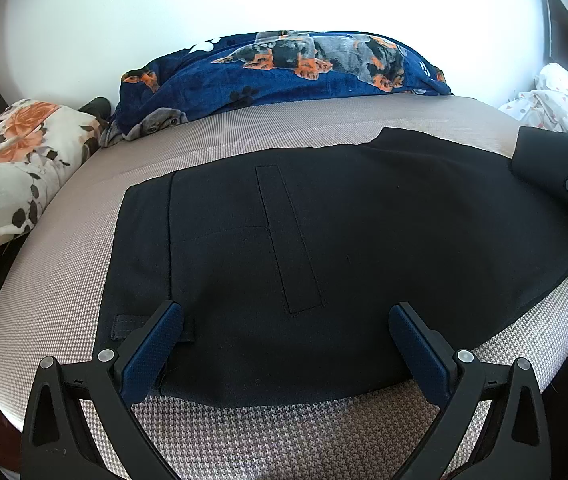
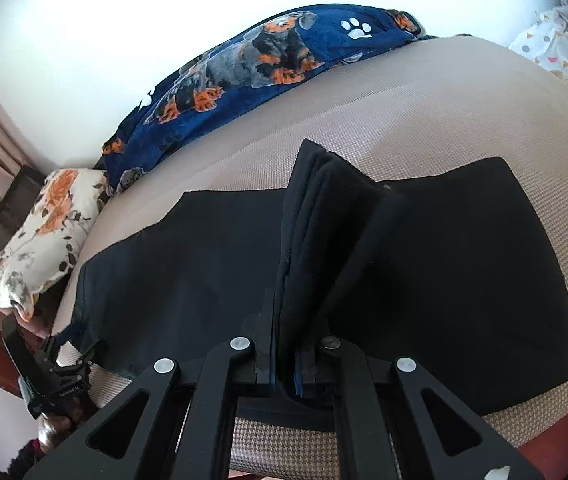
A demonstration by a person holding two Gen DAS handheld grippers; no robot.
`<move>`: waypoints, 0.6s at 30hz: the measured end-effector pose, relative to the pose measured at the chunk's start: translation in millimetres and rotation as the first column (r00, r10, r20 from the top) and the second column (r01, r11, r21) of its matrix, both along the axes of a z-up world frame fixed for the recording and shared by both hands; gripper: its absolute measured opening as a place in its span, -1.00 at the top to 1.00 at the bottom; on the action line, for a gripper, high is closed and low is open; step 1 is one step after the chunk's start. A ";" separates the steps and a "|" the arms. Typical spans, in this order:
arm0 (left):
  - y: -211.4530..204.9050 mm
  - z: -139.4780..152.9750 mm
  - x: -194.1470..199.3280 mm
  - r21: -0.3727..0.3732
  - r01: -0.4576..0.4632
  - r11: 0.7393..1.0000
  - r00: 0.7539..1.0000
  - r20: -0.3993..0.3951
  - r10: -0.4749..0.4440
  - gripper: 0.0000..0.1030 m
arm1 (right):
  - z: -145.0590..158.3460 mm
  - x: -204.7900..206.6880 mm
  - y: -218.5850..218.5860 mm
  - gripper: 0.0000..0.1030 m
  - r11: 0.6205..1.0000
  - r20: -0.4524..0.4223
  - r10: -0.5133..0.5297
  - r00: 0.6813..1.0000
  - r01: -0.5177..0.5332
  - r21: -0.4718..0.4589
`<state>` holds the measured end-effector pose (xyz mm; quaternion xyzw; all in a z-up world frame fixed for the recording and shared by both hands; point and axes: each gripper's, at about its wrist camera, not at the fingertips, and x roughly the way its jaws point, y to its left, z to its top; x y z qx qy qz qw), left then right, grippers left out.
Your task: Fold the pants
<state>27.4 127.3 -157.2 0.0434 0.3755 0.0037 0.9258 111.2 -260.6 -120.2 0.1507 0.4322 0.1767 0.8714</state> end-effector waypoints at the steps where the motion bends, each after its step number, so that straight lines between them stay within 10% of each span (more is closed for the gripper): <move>1: 0.0 0.0 -0.1 0.000 0.000 1.000 1.000 0.000 0.000 -0.98 | -0.3 -0.1 0.8 0.85 1.000 0.000 0.001 1.000 -0.001 0.000; 18: 0.5 0.0 -0.2 -0.002 0.001 1.000 1.000 0.001 -0.001 -0.99 | -1.8 -6.4 27.2 0.84 0.998 0.012 0.055 0.998 -0.055 -0.029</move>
